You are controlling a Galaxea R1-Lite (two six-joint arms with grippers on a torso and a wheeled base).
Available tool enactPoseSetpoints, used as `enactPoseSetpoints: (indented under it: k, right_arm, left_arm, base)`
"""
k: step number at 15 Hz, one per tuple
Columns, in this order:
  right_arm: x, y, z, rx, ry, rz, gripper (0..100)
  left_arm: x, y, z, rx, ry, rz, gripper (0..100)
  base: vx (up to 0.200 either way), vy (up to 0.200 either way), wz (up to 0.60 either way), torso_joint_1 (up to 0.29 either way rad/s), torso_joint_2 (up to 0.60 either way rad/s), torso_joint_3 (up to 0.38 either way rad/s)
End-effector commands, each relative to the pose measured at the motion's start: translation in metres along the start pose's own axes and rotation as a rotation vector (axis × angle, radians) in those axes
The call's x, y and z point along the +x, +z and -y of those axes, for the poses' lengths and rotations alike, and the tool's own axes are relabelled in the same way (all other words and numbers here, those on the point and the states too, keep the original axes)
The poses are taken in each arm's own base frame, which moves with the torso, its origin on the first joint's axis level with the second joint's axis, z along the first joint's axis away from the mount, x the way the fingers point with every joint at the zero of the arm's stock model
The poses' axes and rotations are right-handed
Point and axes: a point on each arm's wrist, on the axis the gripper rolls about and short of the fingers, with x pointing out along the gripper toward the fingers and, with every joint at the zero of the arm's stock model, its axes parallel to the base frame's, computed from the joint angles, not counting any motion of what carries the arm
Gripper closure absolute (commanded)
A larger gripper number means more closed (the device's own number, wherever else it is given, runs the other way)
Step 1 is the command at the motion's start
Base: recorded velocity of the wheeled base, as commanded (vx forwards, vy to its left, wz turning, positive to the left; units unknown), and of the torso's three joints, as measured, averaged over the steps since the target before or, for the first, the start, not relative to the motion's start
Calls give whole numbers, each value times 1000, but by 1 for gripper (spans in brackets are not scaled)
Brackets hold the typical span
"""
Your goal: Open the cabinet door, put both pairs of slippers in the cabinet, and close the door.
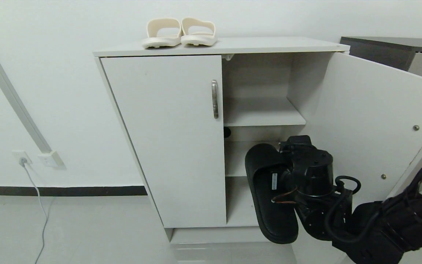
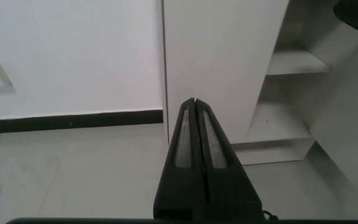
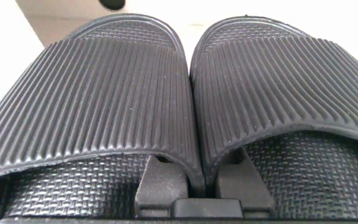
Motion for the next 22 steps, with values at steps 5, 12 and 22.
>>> enactPoseSetpoints:
  k: [5, 12, 22]
  right_arm:
    - [-14, -8, -10, -18, 51, -16, 100]
    - [-13, -30, 8, -52, 7, -88, 100]
    - [-7, -40, 31, -61, -59, -129, 100]
  left_arm:
    - [0, 0, 0, -2, -1, -2, 100]
    - [0, 0, 0, -1, -1, -3, 100]
    - [0, 0, 0, -4, -1, -3, 100]
  base:
    - [0, 0, 0, 0, 0, 0]
    - [0, 0, 0, 0, 0, 0]
    - [0, 0, 0, 0, 0, 0]
